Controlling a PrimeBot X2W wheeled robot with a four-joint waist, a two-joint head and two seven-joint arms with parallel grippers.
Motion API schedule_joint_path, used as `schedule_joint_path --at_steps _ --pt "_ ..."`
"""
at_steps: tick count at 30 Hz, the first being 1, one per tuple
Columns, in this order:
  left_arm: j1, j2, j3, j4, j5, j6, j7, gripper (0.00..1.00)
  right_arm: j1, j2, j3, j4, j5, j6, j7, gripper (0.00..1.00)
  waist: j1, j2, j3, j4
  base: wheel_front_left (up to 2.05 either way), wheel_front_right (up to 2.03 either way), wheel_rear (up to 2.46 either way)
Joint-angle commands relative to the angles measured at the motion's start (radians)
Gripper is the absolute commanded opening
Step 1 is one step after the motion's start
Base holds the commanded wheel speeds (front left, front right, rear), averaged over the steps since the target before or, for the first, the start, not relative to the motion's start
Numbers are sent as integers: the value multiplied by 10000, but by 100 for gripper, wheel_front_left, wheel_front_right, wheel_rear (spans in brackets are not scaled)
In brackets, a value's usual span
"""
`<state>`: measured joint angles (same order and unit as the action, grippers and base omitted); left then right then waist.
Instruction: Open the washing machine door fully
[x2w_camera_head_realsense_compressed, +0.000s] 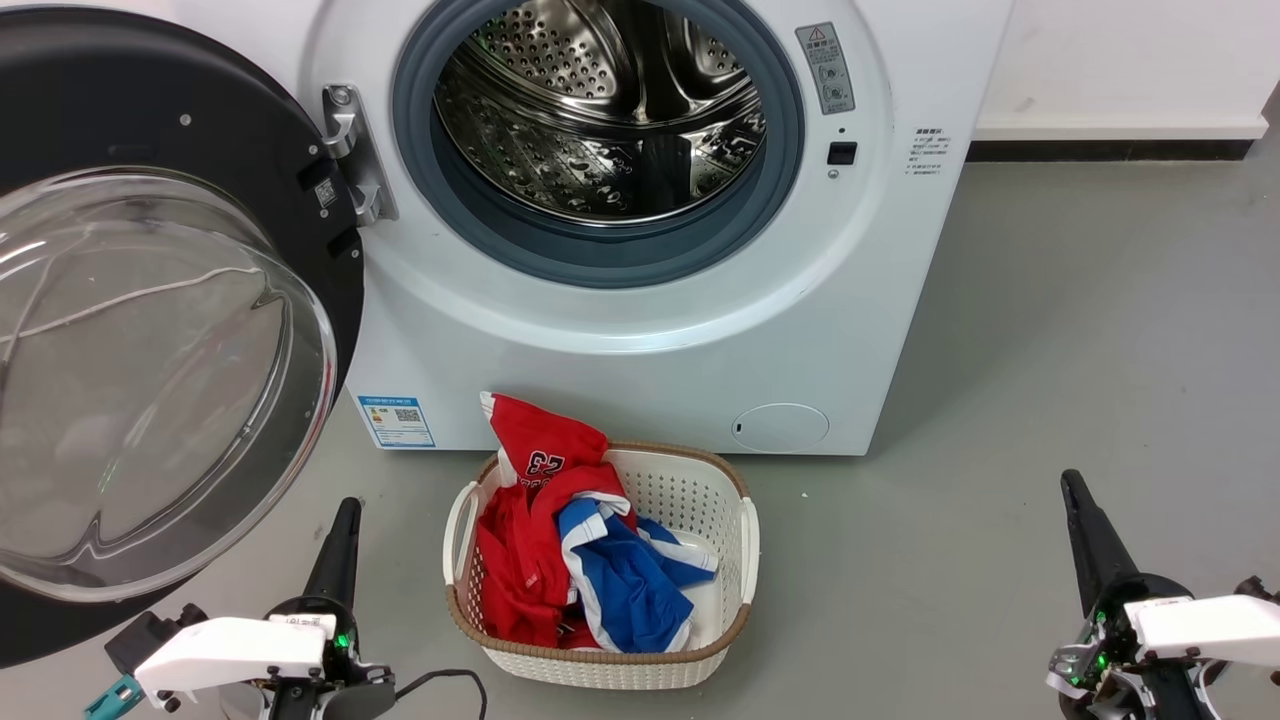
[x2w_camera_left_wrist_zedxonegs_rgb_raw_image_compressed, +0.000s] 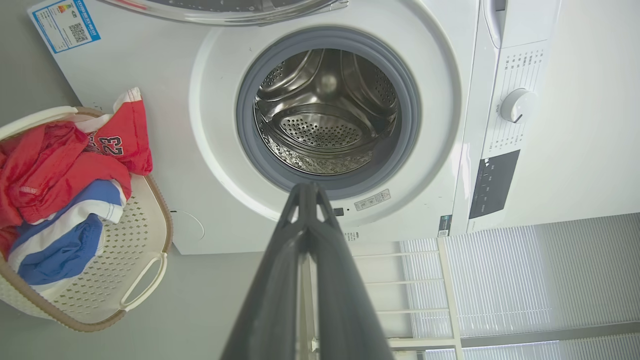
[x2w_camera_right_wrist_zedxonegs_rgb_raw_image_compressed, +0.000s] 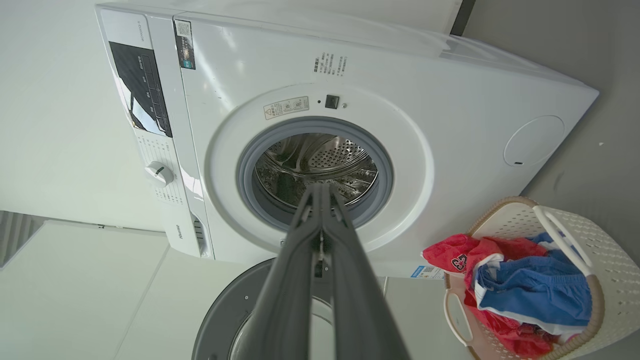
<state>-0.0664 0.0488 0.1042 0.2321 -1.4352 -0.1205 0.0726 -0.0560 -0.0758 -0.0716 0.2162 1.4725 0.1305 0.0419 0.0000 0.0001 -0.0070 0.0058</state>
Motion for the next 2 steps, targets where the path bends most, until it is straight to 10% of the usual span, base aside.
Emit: schedule_joint_path --at_steps 1,2 --pt "-202 22 33 -6 -173 -60 49 0 -213 -24 -17 10 192 4 59 0 0 -1 4 -2 0 0 0" --pt "-218 22 38 2 -255 -62 70 0 -236 -22 -22 24 272 4 74 0 0 -1 9 -5 0 0 0"
